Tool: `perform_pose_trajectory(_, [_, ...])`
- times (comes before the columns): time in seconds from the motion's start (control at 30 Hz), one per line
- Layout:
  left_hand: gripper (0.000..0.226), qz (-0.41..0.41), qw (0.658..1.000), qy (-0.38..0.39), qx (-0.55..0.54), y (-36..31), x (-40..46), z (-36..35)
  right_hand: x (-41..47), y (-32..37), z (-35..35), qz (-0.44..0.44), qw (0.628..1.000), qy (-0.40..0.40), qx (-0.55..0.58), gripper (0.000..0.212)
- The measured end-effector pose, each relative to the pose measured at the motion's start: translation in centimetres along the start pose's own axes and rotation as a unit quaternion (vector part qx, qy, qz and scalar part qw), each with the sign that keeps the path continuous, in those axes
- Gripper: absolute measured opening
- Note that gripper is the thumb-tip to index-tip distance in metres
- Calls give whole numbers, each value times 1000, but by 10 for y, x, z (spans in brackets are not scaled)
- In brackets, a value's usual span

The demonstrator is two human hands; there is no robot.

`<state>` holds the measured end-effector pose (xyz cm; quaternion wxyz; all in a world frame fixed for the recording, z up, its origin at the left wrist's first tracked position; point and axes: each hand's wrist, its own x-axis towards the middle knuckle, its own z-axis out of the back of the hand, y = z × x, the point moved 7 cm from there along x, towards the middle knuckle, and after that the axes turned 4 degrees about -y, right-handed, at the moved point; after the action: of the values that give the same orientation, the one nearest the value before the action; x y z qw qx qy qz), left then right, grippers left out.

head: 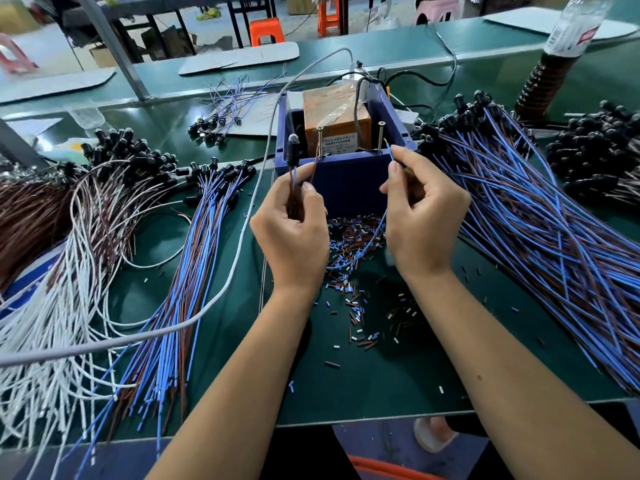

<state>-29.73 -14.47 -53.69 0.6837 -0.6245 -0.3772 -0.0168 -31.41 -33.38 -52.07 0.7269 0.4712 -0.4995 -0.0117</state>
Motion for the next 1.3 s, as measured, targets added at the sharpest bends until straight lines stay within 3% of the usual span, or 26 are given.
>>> perform_pose_trajectory(1.3, [23, 9, 1000, 3, -7, -2, 2, 1, 4, 12, 0, 58, 997, 6, -45, 22])
